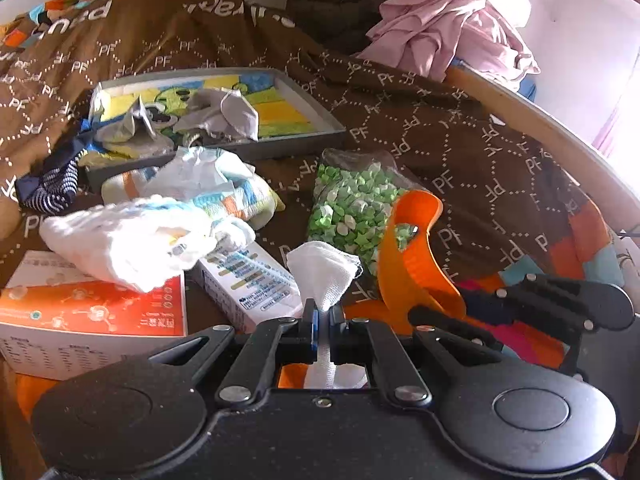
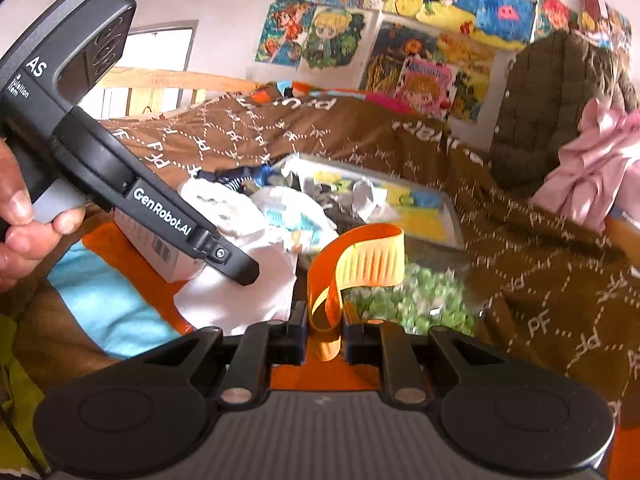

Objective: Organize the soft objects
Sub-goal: 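Lift the white cloth and orange strap and carry both over the grey tray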

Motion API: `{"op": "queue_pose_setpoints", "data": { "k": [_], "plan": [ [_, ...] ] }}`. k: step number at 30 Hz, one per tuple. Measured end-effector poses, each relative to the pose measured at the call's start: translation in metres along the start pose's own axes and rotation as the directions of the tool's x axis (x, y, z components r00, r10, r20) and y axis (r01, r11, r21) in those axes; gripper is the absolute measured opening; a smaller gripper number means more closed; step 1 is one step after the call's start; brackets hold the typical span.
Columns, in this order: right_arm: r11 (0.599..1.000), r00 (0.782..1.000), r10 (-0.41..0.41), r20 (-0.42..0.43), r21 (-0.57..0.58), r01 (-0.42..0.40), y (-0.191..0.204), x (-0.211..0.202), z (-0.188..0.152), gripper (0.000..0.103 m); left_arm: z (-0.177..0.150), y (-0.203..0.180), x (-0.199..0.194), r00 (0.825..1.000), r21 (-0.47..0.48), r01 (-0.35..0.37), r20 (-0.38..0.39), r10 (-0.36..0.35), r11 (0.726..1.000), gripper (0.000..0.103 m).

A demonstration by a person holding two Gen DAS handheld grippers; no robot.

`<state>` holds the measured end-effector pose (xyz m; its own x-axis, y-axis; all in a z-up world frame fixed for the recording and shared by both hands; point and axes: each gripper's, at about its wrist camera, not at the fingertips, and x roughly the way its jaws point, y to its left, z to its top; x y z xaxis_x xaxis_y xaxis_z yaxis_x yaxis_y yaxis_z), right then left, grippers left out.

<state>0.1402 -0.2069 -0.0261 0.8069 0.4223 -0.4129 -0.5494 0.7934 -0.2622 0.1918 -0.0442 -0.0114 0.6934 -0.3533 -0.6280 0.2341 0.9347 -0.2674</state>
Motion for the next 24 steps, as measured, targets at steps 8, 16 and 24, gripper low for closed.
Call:
{"op": "queue_pose_setpoints", "data": {
  "k": [8,16,24],
  "plan": [
    [0.999,0.997,-0.005,0.073,-0.049,0.009,0.001,-0.004,0.026,0.018,0.012,0.001,-0.026,0.996,0.03,0.015,0.085,-0.017,0.999,0.004],
    [0.996,0.992,0.005,0.128,-0.089,0.007,-0.014,0.034,0.073,0.018,0.048,0.01,-0.051,0.982,0.062,-0.016,0.19,0.003,0.998,0.004],
    [0.991,0.982,0.078,0.17,-0.117,-0.059,-0.026,0.117,0.145,0.018,0.091,0.047,-0.055,0.976,0.085,-0.093,0.207,0.074,0.992,0.004]
  ]
}}
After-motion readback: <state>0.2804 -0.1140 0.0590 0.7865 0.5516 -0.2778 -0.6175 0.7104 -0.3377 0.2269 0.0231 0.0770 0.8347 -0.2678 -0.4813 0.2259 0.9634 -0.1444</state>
